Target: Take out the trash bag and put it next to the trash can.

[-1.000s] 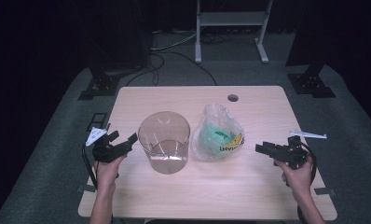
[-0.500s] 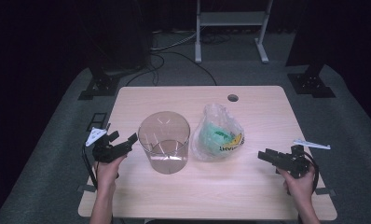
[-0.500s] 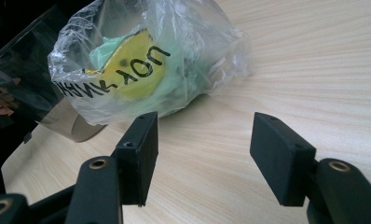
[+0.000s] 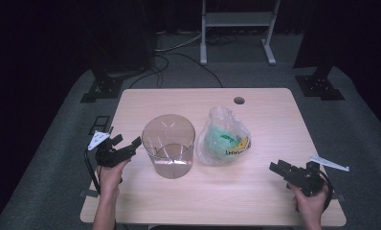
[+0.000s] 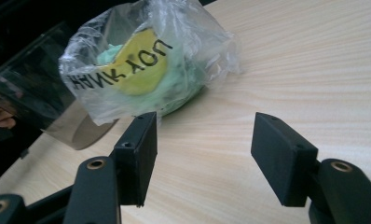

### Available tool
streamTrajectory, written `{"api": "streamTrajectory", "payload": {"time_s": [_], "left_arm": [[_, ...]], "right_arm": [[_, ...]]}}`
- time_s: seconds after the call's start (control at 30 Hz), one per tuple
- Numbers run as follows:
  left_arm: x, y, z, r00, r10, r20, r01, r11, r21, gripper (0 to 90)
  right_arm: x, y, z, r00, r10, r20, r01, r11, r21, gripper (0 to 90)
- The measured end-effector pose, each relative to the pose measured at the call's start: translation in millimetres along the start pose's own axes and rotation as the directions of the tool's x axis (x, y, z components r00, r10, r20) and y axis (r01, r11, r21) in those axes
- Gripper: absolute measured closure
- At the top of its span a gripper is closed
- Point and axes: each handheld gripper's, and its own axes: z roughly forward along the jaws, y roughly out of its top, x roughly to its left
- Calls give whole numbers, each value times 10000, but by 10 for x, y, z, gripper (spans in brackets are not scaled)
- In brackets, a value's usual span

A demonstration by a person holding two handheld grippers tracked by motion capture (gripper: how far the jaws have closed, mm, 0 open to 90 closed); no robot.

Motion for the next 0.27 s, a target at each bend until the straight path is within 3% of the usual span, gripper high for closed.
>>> {"api": "streamTrajectory", "payload": {"time_s": [0.17,0.27], "left_arm": [[-32,21,-8,9998,106,146,-105,9999,-43,104],[-27,20,-5,9998,68,168,-68,10000,-37,103]], "right_arm": [[19,-93,-93,9993,34,370,-21,9994,-353,401],[26,-101,-98,9964,-251,806,275,9992,-282,401]]}}
